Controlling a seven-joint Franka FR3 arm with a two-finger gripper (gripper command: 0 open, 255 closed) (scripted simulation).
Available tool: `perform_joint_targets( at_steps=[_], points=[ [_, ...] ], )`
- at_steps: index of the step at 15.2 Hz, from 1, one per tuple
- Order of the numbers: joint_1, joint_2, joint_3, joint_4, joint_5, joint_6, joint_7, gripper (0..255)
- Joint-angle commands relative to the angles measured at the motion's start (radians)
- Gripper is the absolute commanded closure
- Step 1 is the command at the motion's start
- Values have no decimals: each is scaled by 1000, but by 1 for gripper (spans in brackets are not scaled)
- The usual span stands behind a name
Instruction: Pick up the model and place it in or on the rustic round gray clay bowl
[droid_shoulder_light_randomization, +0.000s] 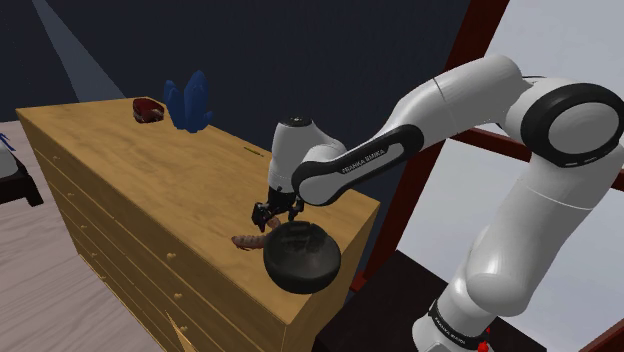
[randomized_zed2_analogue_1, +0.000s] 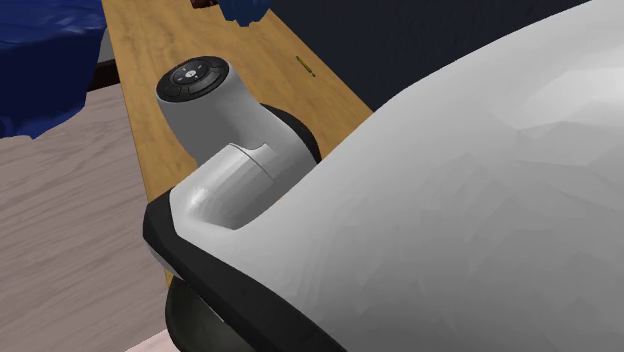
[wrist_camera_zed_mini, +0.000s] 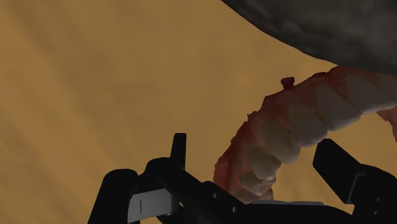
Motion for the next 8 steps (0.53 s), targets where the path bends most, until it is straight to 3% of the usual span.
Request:
perform_joint_targets(
  at_steps=[1,2,3,8],
  points=[
    [0,0,0,0,0,0,0,0],
    [0,0,0,0,0,0,0,0],
    [0,0,0,0,0,0,0,255],
    [0,0,0,0,0,0,0,255]
  ],
)
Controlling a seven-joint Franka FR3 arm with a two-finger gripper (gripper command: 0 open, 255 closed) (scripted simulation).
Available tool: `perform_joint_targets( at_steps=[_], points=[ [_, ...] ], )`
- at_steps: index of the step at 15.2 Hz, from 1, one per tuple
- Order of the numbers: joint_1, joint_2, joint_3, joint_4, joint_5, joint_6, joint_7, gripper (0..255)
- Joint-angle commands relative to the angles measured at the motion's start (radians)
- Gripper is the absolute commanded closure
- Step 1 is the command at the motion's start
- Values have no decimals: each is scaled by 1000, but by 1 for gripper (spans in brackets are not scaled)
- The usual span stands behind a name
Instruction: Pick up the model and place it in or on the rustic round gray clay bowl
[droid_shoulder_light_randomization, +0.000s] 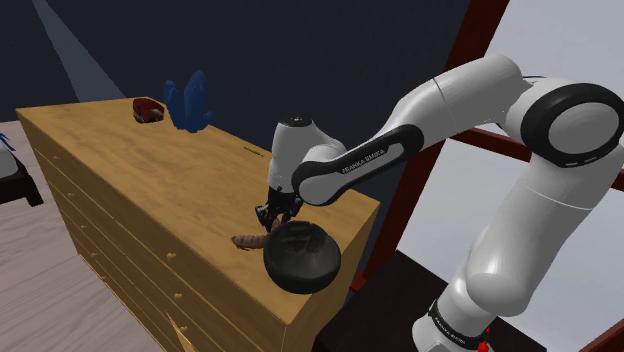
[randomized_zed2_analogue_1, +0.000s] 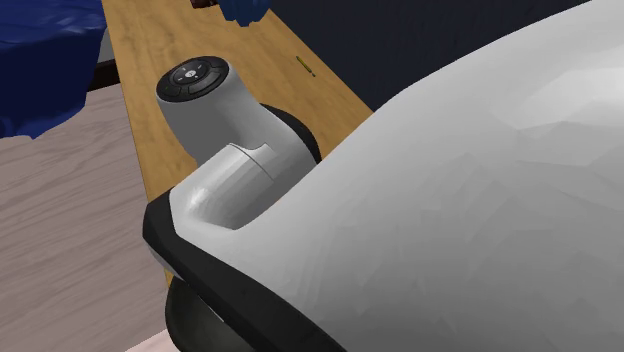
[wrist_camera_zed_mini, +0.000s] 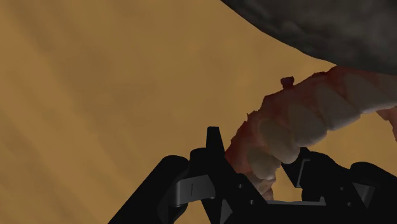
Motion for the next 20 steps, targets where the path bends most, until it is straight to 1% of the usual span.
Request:
perform_joint_targets(
  at_steps=[1,4,12,20],
  points=[
    [0,0,0,0,0,0,0,255],
    [0,0,0,0,0,0,0,255],
    [1,-64,-1,47,41,-104,-36,255],
    [2,-113,-6,108,69,-210,-62,255]
  ],
)
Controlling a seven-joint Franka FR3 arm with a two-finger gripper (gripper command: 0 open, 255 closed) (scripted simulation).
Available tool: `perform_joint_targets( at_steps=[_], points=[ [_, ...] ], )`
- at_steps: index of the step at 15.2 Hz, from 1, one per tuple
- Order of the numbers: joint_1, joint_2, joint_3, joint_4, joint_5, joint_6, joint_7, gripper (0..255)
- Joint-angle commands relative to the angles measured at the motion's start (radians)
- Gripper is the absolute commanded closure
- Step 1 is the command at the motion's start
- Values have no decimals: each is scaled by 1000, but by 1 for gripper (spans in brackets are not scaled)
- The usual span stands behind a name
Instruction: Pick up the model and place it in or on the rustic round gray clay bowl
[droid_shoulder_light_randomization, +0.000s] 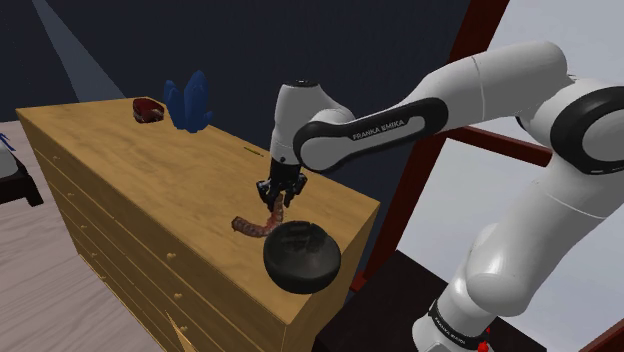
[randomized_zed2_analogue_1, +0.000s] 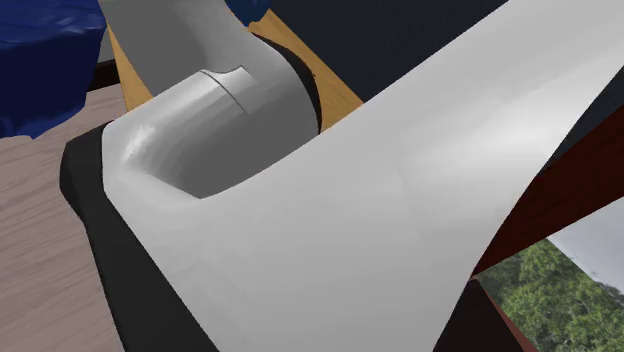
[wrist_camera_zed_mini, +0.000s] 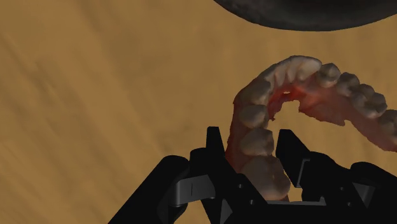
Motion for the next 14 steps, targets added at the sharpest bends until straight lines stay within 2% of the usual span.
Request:
perform_joint_targets(
  at_steps=[1,14],
  points=[
    [0,-10,-2,17,5,-26,-6,255],
    [0,-56,-10,148,27,-199,-33,255]
  ],
)
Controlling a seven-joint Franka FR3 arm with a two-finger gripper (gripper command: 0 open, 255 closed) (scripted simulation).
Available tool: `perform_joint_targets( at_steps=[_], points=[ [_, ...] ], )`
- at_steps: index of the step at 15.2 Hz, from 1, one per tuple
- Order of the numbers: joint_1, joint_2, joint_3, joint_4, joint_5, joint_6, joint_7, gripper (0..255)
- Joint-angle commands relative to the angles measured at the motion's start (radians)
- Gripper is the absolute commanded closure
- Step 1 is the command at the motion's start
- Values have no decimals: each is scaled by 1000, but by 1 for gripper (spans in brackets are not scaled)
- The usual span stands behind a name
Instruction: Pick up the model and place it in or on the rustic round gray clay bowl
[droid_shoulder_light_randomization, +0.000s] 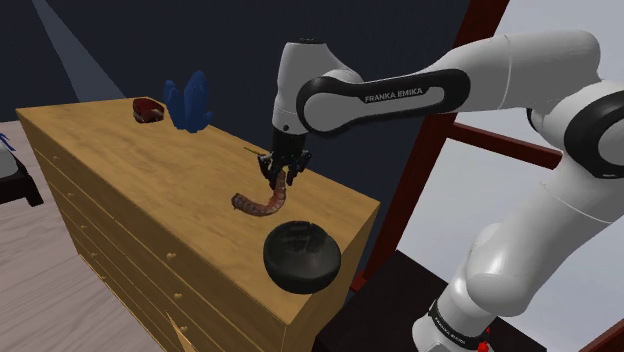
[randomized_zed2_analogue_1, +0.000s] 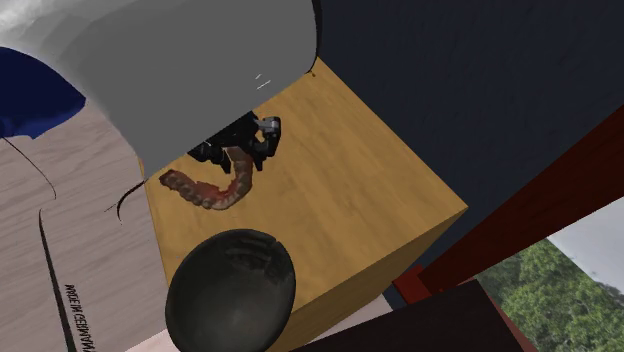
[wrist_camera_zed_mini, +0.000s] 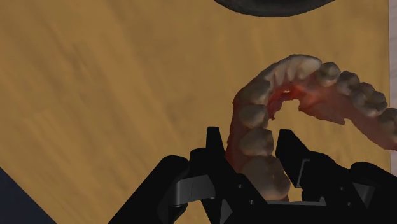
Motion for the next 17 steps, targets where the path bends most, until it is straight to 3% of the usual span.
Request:
perform_joint_targets(
  at_steps=[1,3,15,17],
  points=[
    [0,-6,-1,21,2,-26,-4,255],
    [0,-9,-2,38,4,-46,-6,255],
    [116,-452,22,-326,155,-112,41,255],
    [117,-450,26,-351,157,-85,42,255]
  ],
)
